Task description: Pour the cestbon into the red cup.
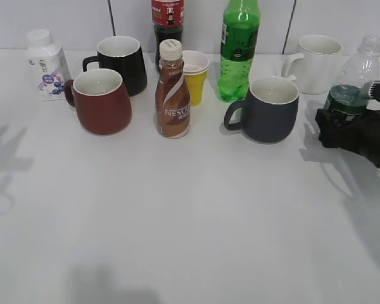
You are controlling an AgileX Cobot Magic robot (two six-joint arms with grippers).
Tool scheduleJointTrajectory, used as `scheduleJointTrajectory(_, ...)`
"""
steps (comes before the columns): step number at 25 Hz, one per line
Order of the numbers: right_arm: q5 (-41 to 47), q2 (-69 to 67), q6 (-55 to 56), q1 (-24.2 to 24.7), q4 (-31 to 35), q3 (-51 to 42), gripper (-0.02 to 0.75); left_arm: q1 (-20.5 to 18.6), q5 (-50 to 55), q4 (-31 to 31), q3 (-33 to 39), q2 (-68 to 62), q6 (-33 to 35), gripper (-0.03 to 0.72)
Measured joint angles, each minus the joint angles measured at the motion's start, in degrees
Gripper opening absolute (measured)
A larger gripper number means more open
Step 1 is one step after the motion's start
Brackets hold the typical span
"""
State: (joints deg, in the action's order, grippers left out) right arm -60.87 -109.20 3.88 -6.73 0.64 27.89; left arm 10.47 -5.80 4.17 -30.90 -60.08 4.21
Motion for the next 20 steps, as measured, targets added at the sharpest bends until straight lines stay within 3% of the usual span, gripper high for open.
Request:
scheduleJointTrajectory(4,6.38,3.51,0.68,0.00,0.00,-2.57,0.659,0.00,14.16,-0.11,-5.40,2.67,0.00,0.276)
scheduleJointTrajectory(9,21.69,10.78,1.98,0.00,-0.64,-3.09,0.647,0.00,34.64,0.52,-13.15,5.30,0.00,0.276)
scheduleJointTrajectory(15,40.00,23.89,11.67,-0.13,-10.31,-3.09,0.618,0.00,50.53,5.05,-19.59,7.35,0.00,0.276)
scheduleJointTrajectory(20,58.71,38.12,16.23,-2.79,-13.55,-2.62,0.594,0.00,62.16,6.31,-21.63,8.33,-0.07,0.276)
